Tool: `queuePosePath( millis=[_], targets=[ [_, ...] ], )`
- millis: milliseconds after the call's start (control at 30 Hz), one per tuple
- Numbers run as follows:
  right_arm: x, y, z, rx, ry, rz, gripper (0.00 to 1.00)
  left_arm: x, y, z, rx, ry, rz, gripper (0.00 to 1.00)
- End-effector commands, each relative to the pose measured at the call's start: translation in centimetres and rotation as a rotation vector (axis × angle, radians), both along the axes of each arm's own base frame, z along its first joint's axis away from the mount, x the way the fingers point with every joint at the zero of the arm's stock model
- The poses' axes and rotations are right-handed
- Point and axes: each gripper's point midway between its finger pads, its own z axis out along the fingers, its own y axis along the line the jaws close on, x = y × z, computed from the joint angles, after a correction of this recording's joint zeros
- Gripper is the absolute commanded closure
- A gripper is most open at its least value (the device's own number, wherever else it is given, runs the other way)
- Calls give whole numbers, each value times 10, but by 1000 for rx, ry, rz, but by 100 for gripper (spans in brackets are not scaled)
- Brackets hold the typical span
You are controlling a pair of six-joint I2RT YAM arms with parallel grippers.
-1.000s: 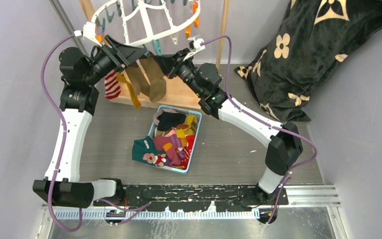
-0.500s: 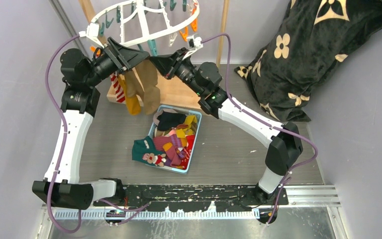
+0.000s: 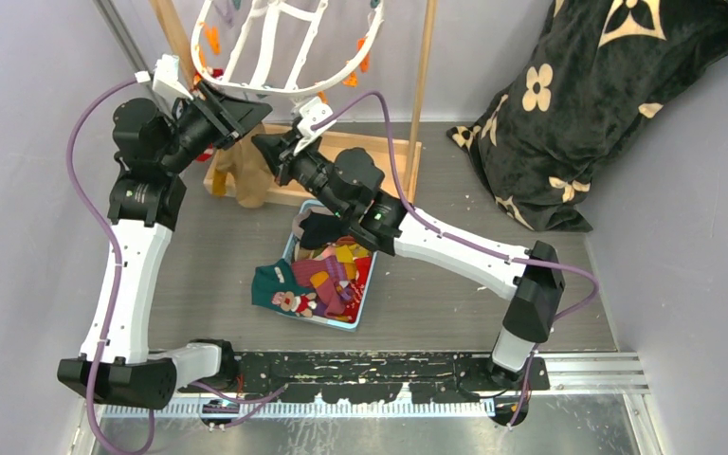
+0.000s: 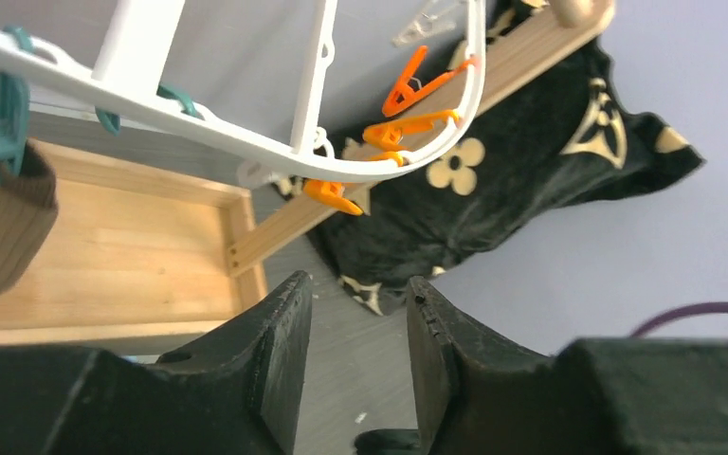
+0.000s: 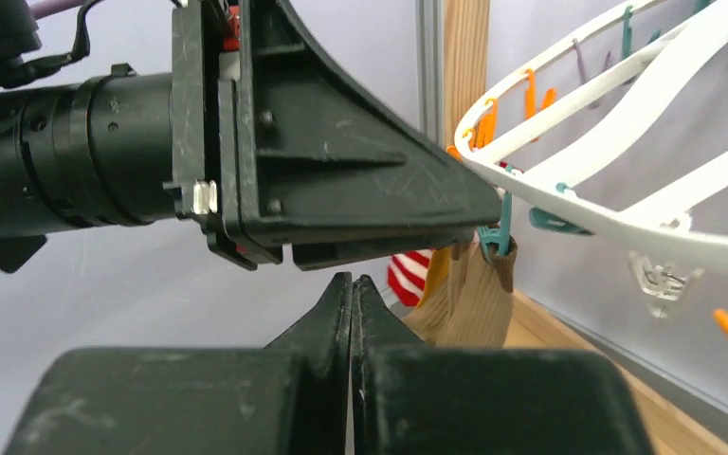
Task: Clip the socks to the hanger
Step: Adjust the sock on the hanger.
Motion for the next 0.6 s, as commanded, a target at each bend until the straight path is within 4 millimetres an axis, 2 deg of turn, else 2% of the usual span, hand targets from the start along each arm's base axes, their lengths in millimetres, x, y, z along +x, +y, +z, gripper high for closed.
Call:
queuePosePath(
  millis=[0,133,200,233,333,433,567],
  targets=[
    [12,-13,28,20,-70,-82,98,5,20,12,71,-52,129,61],
    [12,-22,25,29,-66,-103,95,10,29,3,117,-44,184,65],
    [16,-33,20,30,-50,-113,87,13,31,1,129,-49,194,65],
    [27,-43,15,37,-27,-120,77,15,31,-1,135,-48,197,65],
    [53,-63,1,62,49,-79,64,22,31,-6,141,-50,196,66],
    [72,-71,-12,62,89,-46,60,29,35,-8,157,-57,222,66],
    [83,-64,-22,65,94,37,57,43,36,-8,158,-64,239,67]
  ],
)
